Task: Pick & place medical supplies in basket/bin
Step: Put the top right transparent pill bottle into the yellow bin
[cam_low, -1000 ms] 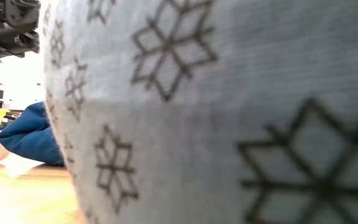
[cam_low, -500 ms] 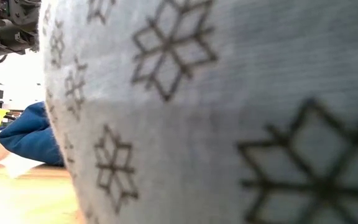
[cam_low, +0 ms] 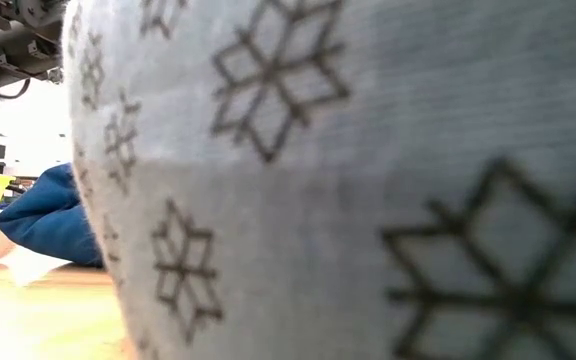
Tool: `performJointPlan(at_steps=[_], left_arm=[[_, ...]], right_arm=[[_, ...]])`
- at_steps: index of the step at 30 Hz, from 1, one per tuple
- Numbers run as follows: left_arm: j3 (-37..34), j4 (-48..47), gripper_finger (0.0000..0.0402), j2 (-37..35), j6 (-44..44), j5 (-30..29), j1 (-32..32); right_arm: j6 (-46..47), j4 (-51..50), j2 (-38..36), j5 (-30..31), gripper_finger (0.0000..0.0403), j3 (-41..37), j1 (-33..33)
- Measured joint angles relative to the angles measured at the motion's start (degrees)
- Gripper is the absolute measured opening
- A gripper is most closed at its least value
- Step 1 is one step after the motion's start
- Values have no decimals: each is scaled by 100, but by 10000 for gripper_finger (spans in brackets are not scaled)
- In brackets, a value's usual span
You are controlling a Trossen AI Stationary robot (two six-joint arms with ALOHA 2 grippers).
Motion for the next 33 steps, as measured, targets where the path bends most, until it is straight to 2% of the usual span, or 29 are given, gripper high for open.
performJointPlan(at_steps=[5,11,20,25,33], left_arm=[[0,299,219,361,4,-226,-4],[4,667,156,651,126,-242,-4],[4,709,155,712,178,-260,-4],[4,684,155,716,174,-270,-4],[2,657,155,717,95,-196,-4]], right_arm=[[-2,-22,2,16,75,0,-11],[114,-3,1,36,70,0,-9],[133,-34,-1,18,66,0,-9],[124,-74,-2,46,94,0,-7],[-148,-100,0,160,160,0,6]])
